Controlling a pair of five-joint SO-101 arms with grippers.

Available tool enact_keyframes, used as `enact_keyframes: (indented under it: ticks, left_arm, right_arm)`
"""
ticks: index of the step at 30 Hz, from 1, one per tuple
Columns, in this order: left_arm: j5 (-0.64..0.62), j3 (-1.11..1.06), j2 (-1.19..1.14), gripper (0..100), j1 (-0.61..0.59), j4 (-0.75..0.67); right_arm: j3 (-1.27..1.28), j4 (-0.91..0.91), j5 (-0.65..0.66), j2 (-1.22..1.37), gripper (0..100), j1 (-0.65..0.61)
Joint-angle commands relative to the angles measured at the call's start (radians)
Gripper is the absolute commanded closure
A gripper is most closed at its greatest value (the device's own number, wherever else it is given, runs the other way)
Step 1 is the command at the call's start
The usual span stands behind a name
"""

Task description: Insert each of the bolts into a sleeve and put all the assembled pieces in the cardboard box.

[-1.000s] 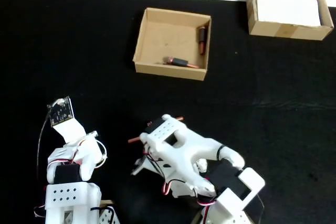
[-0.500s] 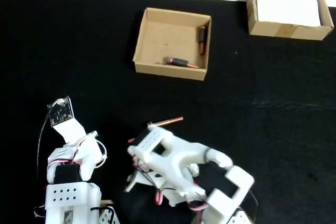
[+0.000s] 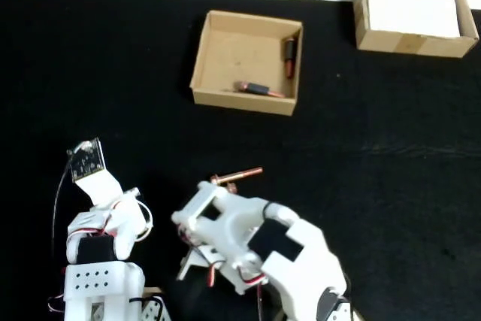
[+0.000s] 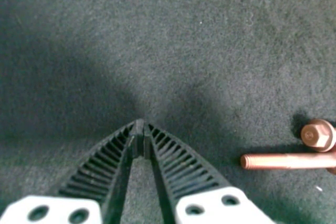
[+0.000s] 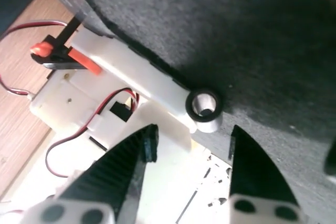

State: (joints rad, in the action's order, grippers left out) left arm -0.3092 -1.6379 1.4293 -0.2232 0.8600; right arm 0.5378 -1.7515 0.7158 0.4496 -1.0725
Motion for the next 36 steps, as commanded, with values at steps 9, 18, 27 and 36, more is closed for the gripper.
enact_keyframes:
  ticks: [9, 18, 27, 36]
  left_arm:
    - [-0.002, 0.010, 0.015, 97, -0.012, 0.003]
    - [-0.002, 0.010, 0.015, 97, -0.012, 0.003]
    - [-0.002, 0.010, 0.015, 97, -0.012, 0.008]
    - [-0.002, 0.016, 0.015, 97, -0.012, 0.031]
  right_arm:
    - [-0.076, -0.013, 0.002, 0.005, 78.6, -0.050]
    - [0.035, -0.008, -0.002, 0.007, 78.6, -0.053]
    - [0.124, 0.074, -0.005, -0.004, 78.7, -0.090]
    - [0.142, 0.254, -0.124, -0.145, 89.8, -0.125]
